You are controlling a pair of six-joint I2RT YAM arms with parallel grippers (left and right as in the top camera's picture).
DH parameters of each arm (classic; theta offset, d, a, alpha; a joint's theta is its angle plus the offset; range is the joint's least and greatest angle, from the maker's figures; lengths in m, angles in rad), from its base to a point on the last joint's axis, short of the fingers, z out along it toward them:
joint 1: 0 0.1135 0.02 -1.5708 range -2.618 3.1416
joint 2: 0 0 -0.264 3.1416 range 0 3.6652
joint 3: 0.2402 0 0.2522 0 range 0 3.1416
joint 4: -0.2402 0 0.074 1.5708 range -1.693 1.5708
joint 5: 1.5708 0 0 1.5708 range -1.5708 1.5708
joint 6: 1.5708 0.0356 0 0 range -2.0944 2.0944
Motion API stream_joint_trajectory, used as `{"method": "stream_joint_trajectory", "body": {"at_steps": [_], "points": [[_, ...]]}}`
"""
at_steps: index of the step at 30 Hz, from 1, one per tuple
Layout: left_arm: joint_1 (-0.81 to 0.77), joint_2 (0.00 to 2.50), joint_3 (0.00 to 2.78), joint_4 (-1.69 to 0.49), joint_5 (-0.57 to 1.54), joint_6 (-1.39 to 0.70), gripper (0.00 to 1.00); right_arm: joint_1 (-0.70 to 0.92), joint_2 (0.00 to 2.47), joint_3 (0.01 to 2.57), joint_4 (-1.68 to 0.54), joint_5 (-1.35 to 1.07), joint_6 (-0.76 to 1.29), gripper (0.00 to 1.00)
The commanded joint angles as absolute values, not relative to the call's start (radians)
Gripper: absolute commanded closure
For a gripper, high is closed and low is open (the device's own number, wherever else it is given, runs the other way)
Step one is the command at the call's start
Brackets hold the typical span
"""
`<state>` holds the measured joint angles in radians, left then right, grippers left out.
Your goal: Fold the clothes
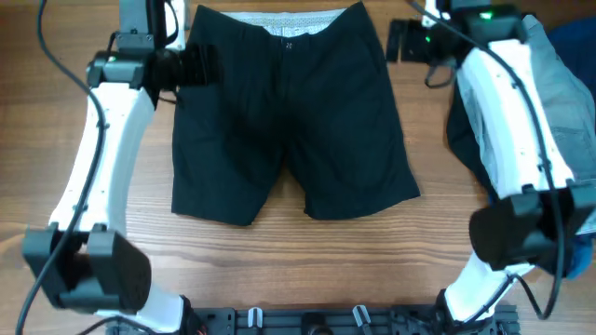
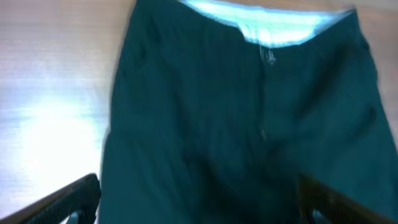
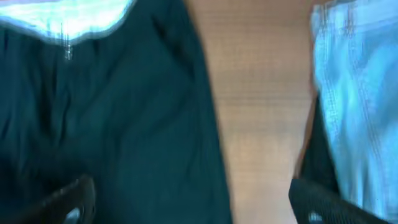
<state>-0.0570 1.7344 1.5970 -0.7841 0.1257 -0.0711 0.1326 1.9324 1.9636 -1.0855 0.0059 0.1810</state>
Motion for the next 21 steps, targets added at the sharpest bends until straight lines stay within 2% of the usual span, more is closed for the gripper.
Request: {"method": "stream_joint_trajectory", "body": {"at_steps": [1, 4, 10, 16, 21], "points": [[-0.054, 1.704, 1.609, -0.955, 0.201, -0.09, 0.0, 0.121, 1.937, 1.954, -1.245, -0.198, 0.165, 0.0], [-0.054, 1.705, 1.608, -0.998, 0.201, -0.086, 0.0, 0.137, 1.937, 1.908, -1.285, -0.208, 0.164, 0.01], [-0.045, 1.661, 1.608, -0.975, 0.2, -0.087, 0.0, 0.167, 1.937, 1.707, -1.291, -0.204, 0.233, 0.11], [-0.008, 1.652, 1.608, -0.985, 0.201, -0.087, 0.0, 0.171, 1.937, 1.468, -1.204, -0.205, 0.282, 0.24], [0.009, 1.652, 1.608, -0.992, 0.201, -0.087, 0.0, 0.171, 1.937, 1.364, -1.099, -0.156, 0.329, 0.24]]}}
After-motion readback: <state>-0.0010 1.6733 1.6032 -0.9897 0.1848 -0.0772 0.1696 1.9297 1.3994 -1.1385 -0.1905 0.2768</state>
